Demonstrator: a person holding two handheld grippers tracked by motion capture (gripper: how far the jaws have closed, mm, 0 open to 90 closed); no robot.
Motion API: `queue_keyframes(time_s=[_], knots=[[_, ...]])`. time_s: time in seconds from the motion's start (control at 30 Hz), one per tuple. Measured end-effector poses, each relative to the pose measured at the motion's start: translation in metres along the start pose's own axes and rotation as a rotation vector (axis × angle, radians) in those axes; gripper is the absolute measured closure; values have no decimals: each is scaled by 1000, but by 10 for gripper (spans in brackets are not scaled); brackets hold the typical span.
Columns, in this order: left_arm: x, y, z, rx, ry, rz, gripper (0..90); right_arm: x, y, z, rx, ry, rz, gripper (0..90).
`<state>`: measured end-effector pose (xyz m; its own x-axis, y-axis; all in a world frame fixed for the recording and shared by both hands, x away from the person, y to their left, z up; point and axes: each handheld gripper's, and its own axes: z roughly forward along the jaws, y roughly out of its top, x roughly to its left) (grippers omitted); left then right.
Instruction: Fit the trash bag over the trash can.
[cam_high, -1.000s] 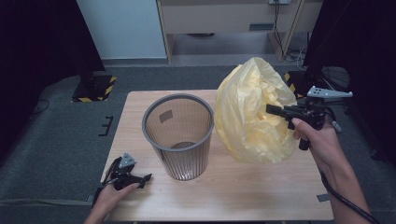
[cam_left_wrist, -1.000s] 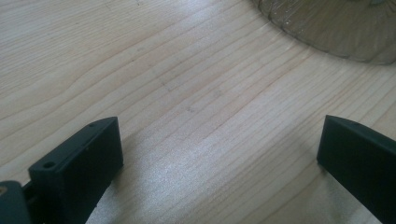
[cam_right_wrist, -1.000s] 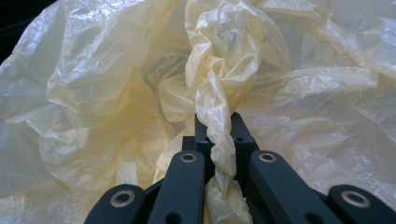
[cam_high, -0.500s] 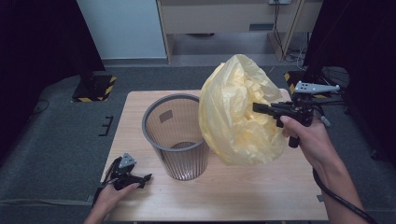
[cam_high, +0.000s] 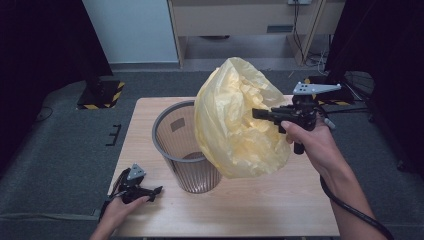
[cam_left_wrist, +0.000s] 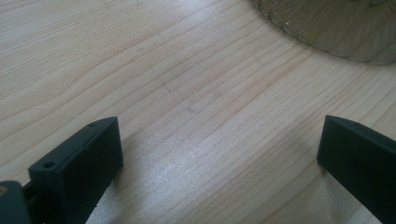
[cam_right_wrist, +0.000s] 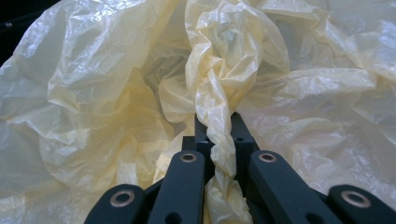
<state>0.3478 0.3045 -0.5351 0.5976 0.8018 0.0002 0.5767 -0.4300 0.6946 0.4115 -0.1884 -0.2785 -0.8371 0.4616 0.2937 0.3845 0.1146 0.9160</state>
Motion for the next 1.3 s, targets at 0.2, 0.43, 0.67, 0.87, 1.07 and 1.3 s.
queue_keyframes(time_s=[0.2,0.43,0.67,0.87,1.07,1.3], knots=[[0,0,0,0,0,0,0,5,4,9,2,7,-4,867],[0,0,0,0,0,0,0,10,9,19,19,11,-13,867],[0,0,0,0,0,0,0,23,19,29,33,19,-27,867],[0,0,0,0,0,0,0,31,25,42,58,24,-36,867],[0,0,0,0,-1,0,0,40,30,57,96,28,-50,867],[0,0,0,0,0,1,0,48,36,68,134,20,-62,867]])
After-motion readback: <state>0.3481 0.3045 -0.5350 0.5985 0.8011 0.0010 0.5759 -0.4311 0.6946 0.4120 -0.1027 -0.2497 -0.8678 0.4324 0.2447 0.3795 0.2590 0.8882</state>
